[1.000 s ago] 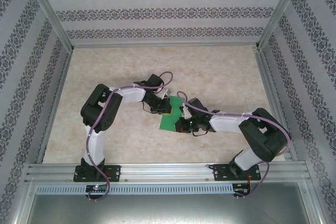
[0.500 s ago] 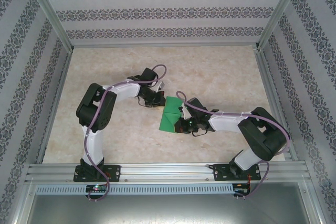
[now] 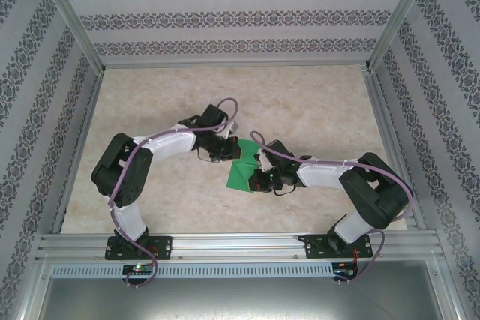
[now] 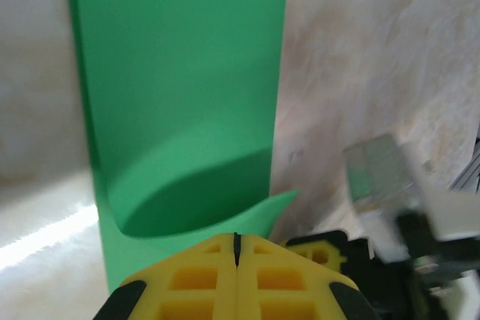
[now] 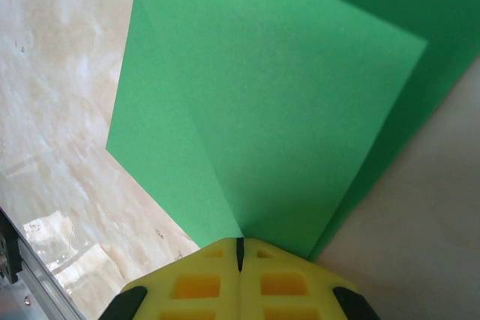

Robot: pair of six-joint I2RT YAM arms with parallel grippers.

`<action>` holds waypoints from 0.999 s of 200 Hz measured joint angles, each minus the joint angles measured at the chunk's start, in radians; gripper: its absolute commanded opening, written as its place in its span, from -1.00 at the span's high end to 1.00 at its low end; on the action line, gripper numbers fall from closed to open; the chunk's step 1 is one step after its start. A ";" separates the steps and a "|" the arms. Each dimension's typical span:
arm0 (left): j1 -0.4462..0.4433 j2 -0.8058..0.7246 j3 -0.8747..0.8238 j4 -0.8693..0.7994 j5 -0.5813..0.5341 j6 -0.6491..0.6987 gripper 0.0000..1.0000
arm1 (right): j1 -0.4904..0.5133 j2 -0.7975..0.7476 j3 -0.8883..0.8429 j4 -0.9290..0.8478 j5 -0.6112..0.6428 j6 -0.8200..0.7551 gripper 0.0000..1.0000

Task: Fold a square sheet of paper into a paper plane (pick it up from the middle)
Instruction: Fold the triangle a second time at the center of the table.

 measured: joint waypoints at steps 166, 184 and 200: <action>-0.043 0.118 -0.067 0.179 0.014 -0.050 0.90 | 0.000 -0.023 -0.014 -0.016 0.009 0.000 0.98; -0.040 0.124 -0.063 0.179 0.023 -0.038 0.90 | 0.000 -0.035 -0.027 -0.014 0.011 0.001 0.98; -0.039 0.127 -0.060 0.179 0.027 -0.031 0.90 | 0.000 -0.052 -0.044 -0.010 0.013 0.001 0.98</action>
